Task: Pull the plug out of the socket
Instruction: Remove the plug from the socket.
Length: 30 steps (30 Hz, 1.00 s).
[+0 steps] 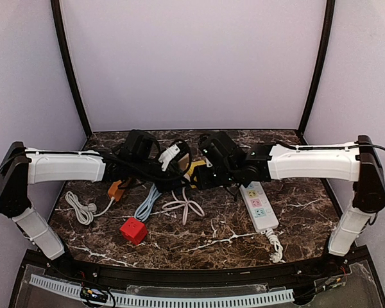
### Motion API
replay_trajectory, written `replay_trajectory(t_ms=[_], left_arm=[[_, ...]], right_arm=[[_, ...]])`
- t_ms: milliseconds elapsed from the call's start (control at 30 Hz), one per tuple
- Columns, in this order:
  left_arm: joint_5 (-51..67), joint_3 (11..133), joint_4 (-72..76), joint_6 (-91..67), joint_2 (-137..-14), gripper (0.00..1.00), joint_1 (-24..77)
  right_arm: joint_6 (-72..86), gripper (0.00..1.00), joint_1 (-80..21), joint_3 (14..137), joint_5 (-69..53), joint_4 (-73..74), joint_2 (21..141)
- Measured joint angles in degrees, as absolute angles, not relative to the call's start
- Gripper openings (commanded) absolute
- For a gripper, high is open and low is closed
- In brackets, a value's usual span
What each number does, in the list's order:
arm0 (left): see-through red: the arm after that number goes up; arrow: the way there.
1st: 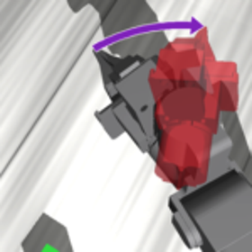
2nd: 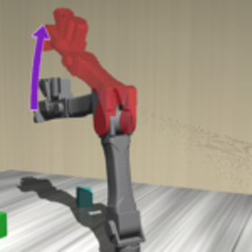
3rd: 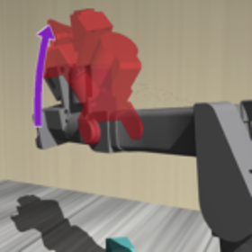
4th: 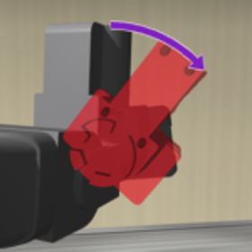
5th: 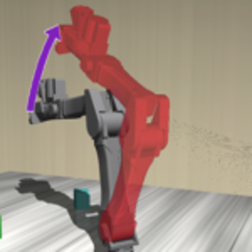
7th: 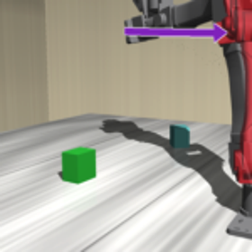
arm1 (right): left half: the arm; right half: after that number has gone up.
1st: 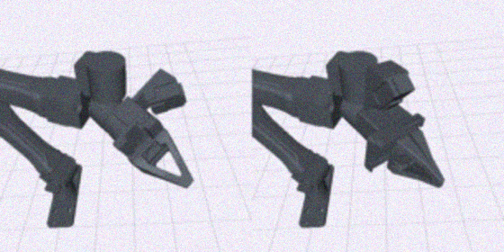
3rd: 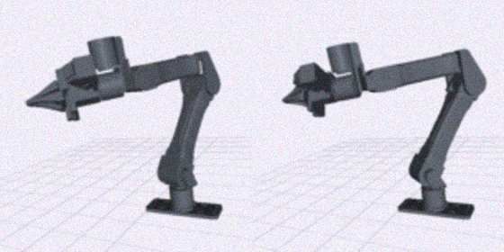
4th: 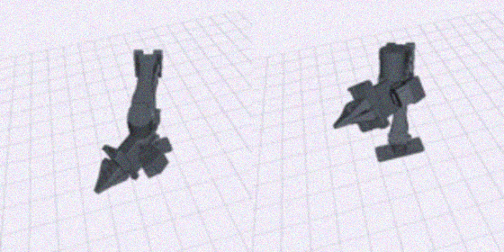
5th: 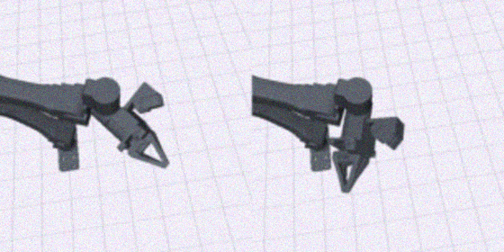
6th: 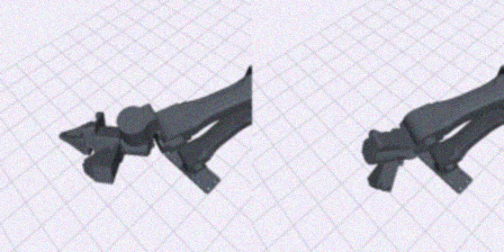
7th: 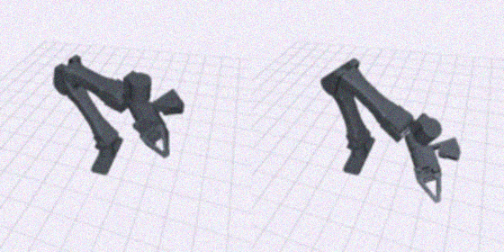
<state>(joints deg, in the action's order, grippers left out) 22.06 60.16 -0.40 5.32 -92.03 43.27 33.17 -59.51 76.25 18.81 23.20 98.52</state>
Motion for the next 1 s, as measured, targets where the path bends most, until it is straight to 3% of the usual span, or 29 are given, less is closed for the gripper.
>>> replay_trajectory(t_ms=[1000], left_arm=[[28.3,61.5,-1.8,3.6,-92.0,0.01,43.2]], right_arm=[[23.0,0.00,-57.6,60.5,10.3,4.6,89.5]])
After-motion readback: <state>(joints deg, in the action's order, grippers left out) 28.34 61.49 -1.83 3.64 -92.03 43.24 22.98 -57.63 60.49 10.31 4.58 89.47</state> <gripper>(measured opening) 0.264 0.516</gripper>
